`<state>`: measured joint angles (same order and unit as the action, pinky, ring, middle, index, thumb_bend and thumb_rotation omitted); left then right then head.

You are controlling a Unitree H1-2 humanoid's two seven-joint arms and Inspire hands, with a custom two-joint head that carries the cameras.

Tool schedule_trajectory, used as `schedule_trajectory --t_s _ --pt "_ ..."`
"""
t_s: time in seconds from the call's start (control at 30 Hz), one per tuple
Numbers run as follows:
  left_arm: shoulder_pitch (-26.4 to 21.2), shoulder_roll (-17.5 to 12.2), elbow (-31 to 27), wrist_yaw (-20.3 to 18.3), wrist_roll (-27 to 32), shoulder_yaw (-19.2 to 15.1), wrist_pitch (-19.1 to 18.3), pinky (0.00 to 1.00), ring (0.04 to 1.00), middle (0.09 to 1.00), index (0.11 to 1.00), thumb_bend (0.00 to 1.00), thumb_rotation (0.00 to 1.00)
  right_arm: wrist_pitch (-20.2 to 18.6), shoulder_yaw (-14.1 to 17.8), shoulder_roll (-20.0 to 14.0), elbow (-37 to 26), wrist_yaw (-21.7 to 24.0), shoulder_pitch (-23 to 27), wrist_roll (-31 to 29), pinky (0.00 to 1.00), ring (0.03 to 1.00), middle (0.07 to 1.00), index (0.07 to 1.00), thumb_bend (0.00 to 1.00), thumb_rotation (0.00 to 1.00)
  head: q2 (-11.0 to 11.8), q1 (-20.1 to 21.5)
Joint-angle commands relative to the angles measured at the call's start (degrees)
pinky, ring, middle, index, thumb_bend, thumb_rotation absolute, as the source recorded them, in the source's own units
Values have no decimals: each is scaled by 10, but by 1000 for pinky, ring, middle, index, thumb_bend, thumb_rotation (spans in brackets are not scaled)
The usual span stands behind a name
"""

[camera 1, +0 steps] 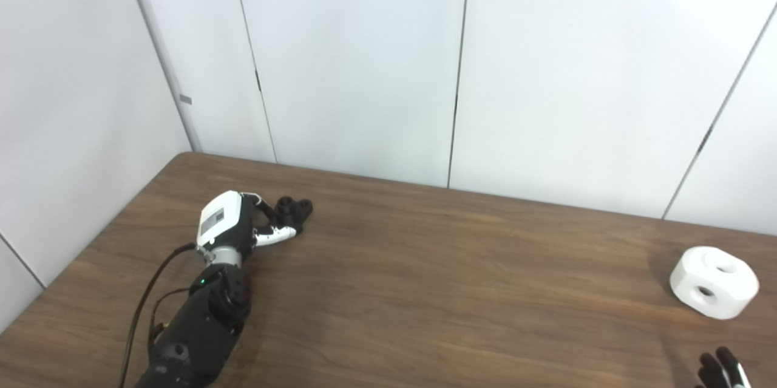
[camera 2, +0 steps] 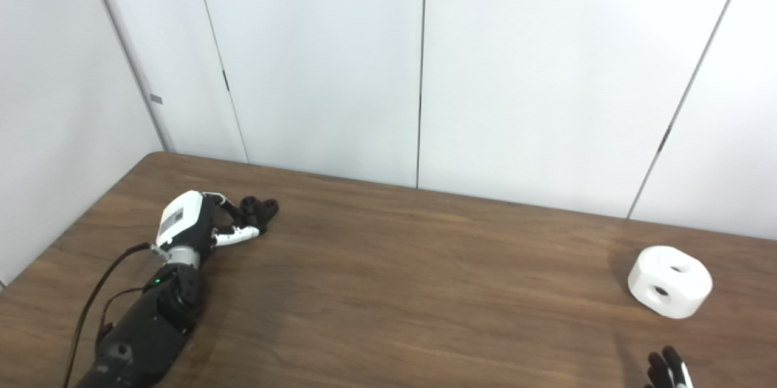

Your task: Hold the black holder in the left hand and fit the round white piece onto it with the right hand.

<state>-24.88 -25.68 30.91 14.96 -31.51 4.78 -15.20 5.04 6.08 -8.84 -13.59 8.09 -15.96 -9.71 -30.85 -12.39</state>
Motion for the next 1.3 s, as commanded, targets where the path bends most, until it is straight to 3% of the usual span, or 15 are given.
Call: schedule_trajectory --t_s 0.0,0.2,0.4,0.6,0.9,1.27 --pt "-5 -5 13 -23 2 13 1 893 904 810 482 523 49 -4 -6 10 5 -3 -17 -3 1000 1000 979 1000 637 1000 -1 0" --pt "-2 -9 4 -35 7 19 -2 864 903 814 483 524 50 3 -6 11 8 -2 -16 -3 1000 1000 978 1000 645 1000 -5 10" --pt "9 -10 -18 -53 23 18 19 828 895 799 481 524 51 -5 -10 14 0 -4 -18 -1 1000 1000 979 1000 652 1000 -10 29" --pt "35 -1 -111 -97 31 28 5 827 907 804 482 524 55 0 -14 18 -2 -10 -17 6 1000 1000 973 1000 657 1000 -16 39" --pt "80 8 -254 -162 10 68 -13 813 904 803 484 523 56 -2 -24 17 -9 -13 -18 11 1000 1000 964 1000 678 1000 -29 64" --pt "144 21 -394 -213 -34 120 -10 811 882 809 486 524 56 -15 -36 24 -33 -28 -20 26 1000 980 956 1000 645 1000 -63 114"
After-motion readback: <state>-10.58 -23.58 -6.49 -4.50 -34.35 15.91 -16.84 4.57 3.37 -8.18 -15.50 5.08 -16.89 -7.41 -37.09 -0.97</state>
